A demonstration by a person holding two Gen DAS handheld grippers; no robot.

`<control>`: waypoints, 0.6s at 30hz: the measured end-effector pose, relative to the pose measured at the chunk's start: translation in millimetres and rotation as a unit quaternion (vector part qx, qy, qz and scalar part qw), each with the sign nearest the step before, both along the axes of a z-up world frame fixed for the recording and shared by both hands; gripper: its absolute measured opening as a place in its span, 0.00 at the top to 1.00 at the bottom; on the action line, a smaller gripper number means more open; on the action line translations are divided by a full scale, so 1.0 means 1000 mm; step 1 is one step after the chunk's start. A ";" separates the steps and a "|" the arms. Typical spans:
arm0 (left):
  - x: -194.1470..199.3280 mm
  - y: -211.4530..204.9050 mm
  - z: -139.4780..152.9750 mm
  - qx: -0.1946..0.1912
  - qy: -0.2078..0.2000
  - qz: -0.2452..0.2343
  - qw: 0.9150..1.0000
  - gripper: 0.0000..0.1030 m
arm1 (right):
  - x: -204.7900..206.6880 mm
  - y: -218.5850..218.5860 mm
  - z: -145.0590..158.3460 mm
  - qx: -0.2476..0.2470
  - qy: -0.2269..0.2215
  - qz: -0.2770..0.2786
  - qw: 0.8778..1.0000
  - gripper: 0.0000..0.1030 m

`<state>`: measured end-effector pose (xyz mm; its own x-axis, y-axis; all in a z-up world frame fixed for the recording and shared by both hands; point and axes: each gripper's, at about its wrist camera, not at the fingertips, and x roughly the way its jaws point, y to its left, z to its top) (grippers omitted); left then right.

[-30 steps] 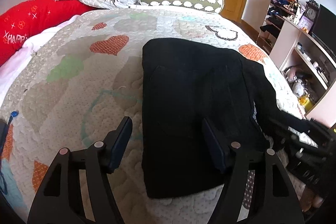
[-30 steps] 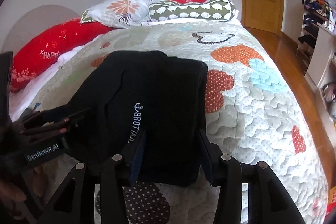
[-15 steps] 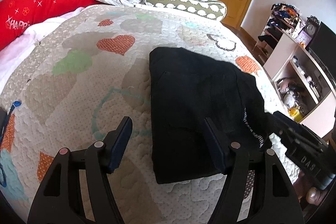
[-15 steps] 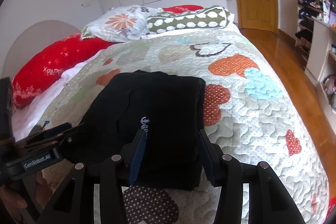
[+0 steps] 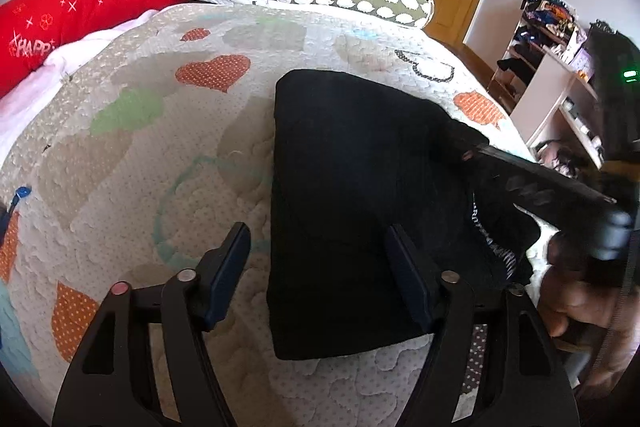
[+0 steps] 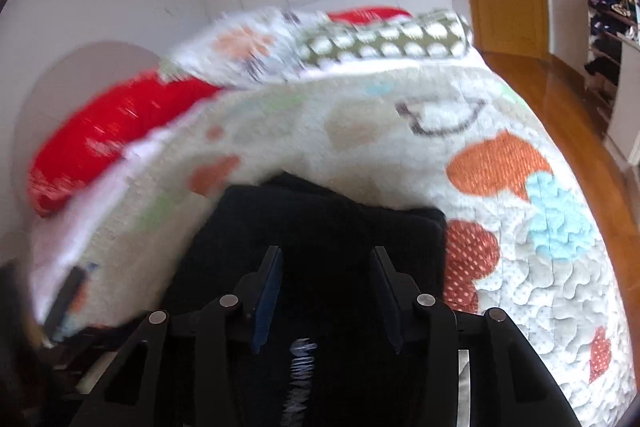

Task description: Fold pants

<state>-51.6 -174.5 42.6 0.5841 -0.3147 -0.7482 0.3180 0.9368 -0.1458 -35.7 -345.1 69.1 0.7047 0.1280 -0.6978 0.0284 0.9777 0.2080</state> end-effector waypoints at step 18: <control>-0.014 -0.002 -0.003 0.011 -0.037 0.014 0.999 0.23 | -0.077 0.009 0.002 -0.050 -0.015 -0.015 0.999 0.58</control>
